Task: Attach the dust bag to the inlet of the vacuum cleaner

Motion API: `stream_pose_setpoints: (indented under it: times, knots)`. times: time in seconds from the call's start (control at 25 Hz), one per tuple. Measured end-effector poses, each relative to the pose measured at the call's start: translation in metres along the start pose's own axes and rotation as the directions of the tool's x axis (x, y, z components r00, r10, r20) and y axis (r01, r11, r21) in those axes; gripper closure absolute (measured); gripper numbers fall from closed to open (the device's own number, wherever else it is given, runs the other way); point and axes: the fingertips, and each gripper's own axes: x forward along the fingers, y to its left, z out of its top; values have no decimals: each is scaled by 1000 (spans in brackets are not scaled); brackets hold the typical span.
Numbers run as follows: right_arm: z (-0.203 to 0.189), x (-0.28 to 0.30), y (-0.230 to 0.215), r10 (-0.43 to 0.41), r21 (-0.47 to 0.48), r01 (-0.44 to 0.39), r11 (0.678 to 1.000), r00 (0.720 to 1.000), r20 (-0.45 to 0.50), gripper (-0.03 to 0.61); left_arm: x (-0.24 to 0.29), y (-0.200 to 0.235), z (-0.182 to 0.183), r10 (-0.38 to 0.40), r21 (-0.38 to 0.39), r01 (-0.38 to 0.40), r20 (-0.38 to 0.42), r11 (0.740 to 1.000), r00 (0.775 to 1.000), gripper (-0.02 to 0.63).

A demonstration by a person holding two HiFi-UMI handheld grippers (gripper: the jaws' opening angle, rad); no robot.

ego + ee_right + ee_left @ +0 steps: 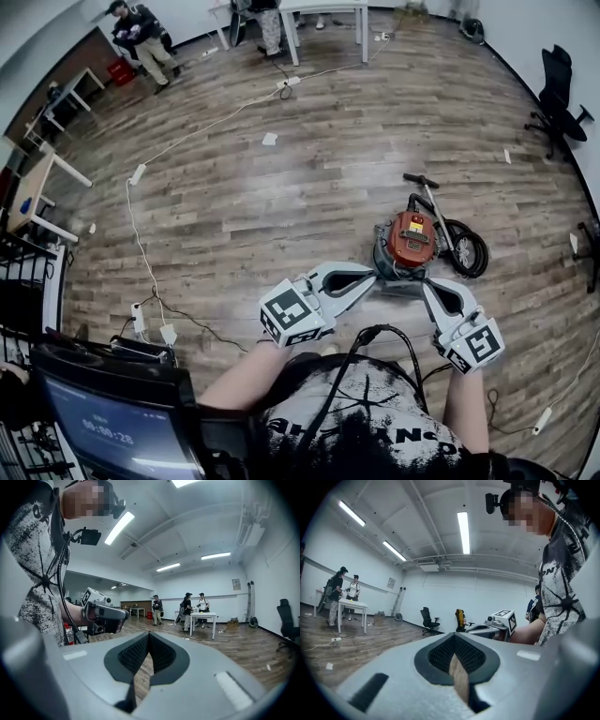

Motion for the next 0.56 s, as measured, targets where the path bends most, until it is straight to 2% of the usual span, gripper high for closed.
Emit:
stream_pose_setpoints:
  times: [0.32, 0.56]
  knots:
    - [0, 2, -1, 26, -21, -26, 999, 1000, -16, 574, 1, 1, -1, 13, 11, -13, -6, 1000, 1000, 612]
    - [-7, -4, 19, 45, -30, -48, 998, 996, -77, 572, 0, -9, -3, -21, -8, 21, -18, 1000, 1000, 612]
